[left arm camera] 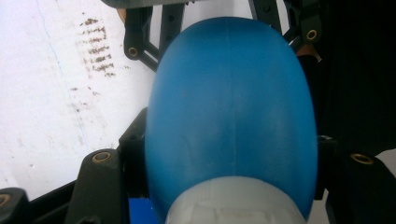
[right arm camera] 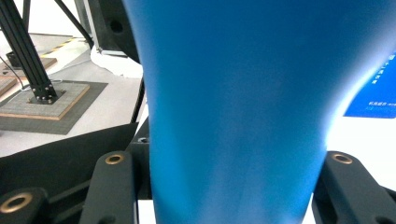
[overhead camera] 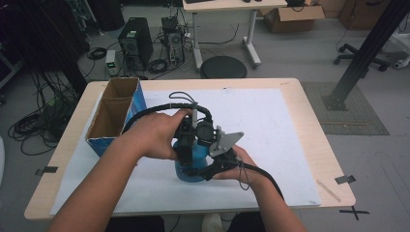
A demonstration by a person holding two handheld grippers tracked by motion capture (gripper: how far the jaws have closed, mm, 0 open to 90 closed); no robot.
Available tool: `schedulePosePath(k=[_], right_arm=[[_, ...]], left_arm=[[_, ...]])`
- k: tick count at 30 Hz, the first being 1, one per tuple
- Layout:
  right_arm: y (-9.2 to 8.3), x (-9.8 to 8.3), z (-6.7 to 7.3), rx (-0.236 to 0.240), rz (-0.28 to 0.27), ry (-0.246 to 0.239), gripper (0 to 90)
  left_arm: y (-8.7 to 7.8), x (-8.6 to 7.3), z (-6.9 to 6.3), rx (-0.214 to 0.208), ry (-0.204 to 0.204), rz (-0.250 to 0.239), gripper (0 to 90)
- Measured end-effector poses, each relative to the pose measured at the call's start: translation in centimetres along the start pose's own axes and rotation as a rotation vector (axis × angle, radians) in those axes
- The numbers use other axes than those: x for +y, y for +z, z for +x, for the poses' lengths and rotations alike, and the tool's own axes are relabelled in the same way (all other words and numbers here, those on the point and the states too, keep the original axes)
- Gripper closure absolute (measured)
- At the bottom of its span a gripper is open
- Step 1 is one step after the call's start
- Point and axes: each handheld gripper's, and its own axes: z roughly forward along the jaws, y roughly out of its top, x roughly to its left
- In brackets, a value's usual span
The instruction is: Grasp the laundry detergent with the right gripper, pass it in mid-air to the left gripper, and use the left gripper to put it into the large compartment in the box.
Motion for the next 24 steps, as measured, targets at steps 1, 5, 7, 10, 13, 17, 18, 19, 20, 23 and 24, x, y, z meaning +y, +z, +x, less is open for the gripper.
schedulePosePath(k=[1,5,7,10,13,17,18,19,20,23,24], right_arm=[[0.0,0.0,0.0,0.001,-0.001,-0.003,45.4],[-0.1,0.1,0.0,0.001,-0.002,-0.003,45.2],[-0.1,0.2,0.1,0.008,-0.003,0.001,45.0],[-0.1,0.3,0.1,0.009,-0.007,0.002,44.5],[-0.3,0.3,0.1,0.011,-0.006,-0.004,43.7],[-0.4,0.3,0.0,0.015,-0.019,-0.001,41.0],[-0.5,0.3,0.0,0.012,-0.017,0.001,37.8],[-0.6,0.2,0.0,0.007,-0.017,0.008,34.2],[-0.7,0.2,-0.1,0.005,-0.018,0.013,33.1],[-1.0,0.1,-0.1,-0.013,-0.030,0.021,27.8],[-1.1,0.1,-0.2,-0.013,-0.031,0.021,27.0]], left_arm=[[0.0,0.1,0.0,-0.004,-0.001,0.008,38.7],[-0.2,0.1,0.0,-0.003,-0.004,0.012,38.7],[-0.3,0.2,0.0,-0.008,-0.005,0.015,38.7],[-0.5,0.2,-0.1,-0.008,-0.007,0.015,38.7],[-0.5,0.2,0.0,-0.007,-0.012,0.009,38.7],[-0.6,0.1,0.1,-0.010,-0.019,0.008,38.7],[-0.7,0.1,0.1,-0.012,-0.022,0.009,38.7],[-0.7,0.1,0.2,-0.013,-0.025,0.008,38.6],[-0.7,0.0,0.2,-0.015,-0.029,0.007,38.6],[-0.7,-0.1,0.4,-0.016,-0.039,-0.001,38.5],[-0.8,-0.1,0.4,-0.017,-0.048,-0.002,38.6]])
